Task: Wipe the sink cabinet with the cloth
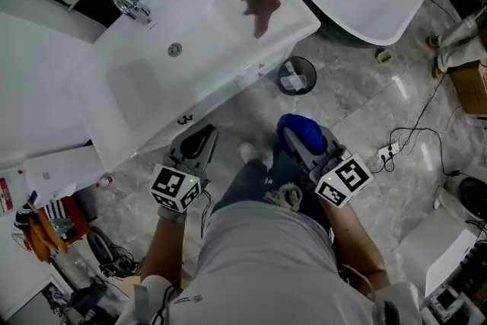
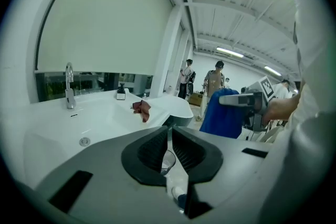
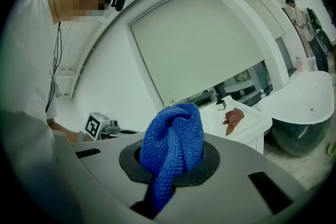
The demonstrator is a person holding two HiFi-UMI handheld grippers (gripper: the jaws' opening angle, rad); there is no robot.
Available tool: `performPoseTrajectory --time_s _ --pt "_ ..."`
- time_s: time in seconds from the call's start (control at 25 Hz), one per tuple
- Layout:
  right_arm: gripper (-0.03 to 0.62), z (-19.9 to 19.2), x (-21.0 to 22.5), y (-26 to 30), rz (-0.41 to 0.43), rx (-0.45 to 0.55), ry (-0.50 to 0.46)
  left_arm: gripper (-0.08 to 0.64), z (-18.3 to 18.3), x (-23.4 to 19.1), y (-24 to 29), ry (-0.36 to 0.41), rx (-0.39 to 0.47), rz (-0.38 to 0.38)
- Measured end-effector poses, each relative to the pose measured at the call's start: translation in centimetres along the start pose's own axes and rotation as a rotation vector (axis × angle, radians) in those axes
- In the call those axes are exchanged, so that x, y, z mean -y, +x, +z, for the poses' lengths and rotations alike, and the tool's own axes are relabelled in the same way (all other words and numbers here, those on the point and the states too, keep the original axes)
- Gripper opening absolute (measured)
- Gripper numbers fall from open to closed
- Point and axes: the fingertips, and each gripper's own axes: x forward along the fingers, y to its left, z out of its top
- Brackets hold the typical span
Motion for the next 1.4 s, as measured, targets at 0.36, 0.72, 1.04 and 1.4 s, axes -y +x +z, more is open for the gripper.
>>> performPoseTrajectory --time_s 0.36,0.72,1.04,1.4 --pt "0.041 -5.8 4.3 5.6 0.088 -0.143 0.056 0.012 -2.5 -3.2 4.3 0.115 -0.137 0.088" --pt "0.041 -13.2 9.3 11.7 0.09 -0.236 0.062 0.013 -5.2 -5.9 8.8 0.217 -0.261 0.075" --pt "0.041 -22.7 12.7 18.3 0.082 -0.359 0.048 0.089 -8.3 -8.7 13.2 0.489 -0.432 0.075" --pt "0.041 -29.2 14.4 23.3 0.11 -0.454 0.037 0.17 -11.3 -11.6 16.6 0.67 -0.515 0.098"
